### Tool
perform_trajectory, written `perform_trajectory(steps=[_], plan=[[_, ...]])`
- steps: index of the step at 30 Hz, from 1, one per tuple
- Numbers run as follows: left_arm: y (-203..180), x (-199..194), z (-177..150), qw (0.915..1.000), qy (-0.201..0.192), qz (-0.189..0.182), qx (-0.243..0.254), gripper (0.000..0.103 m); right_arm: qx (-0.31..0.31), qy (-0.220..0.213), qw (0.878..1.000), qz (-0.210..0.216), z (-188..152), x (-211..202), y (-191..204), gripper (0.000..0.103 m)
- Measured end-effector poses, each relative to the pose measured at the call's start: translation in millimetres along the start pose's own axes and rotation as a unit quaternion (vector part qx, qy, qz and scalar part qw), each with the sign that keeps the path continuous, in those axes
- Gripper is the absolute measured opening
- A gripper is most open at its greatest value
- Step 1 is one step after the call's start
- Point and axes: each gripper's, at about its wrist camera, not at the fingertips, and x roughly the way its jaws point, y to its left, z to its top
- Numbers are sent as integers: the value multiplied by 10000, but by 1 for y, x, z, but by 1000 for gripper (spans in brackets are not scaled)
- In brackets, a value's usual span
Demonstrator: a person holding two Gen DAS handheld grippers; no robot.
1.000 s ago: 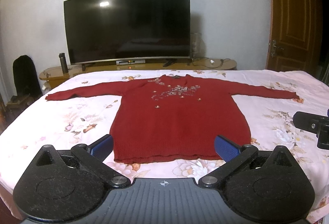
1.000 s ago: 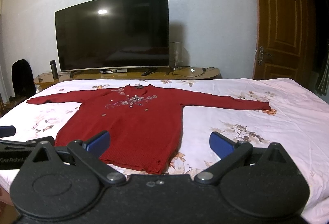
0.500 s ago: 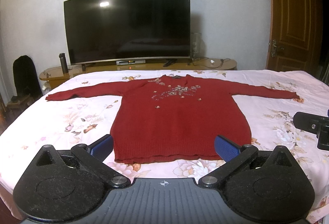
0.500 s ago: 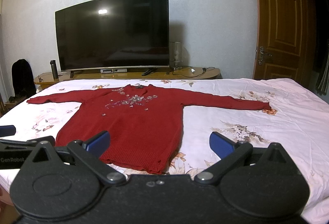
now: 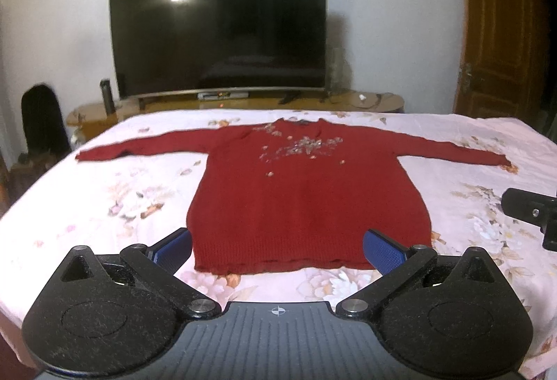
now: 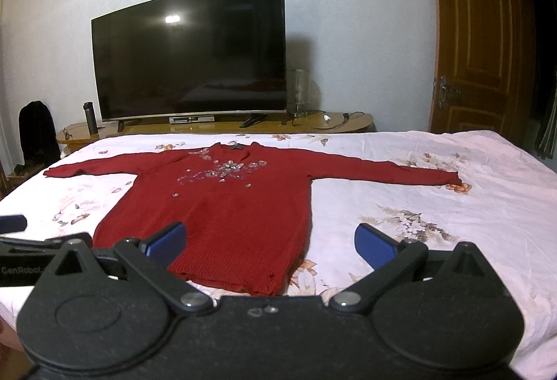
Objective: Fold small clothes
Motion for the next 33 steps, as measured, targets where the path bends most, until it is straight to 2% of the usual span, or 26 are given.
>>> perform_trajectory(steps=[3, 6, 10, 12, 14, 17, 19, 22, 23, 24, 26, 29, 31, 32, 33], plan=[[13, 7, -1, 9997, -24, 21, -229, 103, 132, 18, 9999, 19, 1, 11, -5, 102], [21, 28, 7, 9997, 31, -137, -217, 103, 269, 30, 9996, -95, 2, 28, -13, 103], [23, 66, 33, 9994, -238, -238, -124, 103, 406, -132, 9987, -293, 15, 53, -30, 102], [22, 88, 50, 9986, -408, -316, -61, 103, 622, -196, 9970, -420, 27, 70, -48, 102], [21, 109, 69, 9982, -418, -415, -105, 103, 828, -289, 9943, -603, 37, 83, -70, 101], [18, 134, 93, 9965, -559, -607, -131, 103, 1325, -370, 9859, -949, 57, 103, -111, 101], [15, 162, 105, 9973, -451, -562, -120, 103, 1604, -528, 9789, -1149, 65, 114, -138, 100], [12, 195, 111, 9973, -171, -607, -375, 103, 1889, -618, 9697, -1424, 72, 138, -179, 99], [9, 207, 111, 9968, -76, -652, -449, 103, 1983, -618, 9674, -1452, 73, 146, -191, 95], [5, 218, 110, 9968, 38, -652, -465, 103, 2096, -611, 9646, -1479, 73, 158, -207, 77], [-4, 239, 105, 9972, 226, -568, -431, 103, 2292, -452, 9598, -1555, 71, 183, -236, 49], [-21, 265, 102, 9976, 374, -436, -386, 103, 2781, -302, 9468, -1588, 61, 229, -289, 54], [-35, 285, 101, 9975, 531, -280, -375, 103, 3186, -236, 9335, -1629, 48, 264, -328, 55], [-41, 294, 100, 9971, 627, -236, -365, 103, 3481, -187, 9231, -1625, 39, 280, -348, 51], [-47, 304, 100, 9964, 757, -209, -330, 103, 3809, -140, 9102, -1619, 28, 296, -371, 42]])
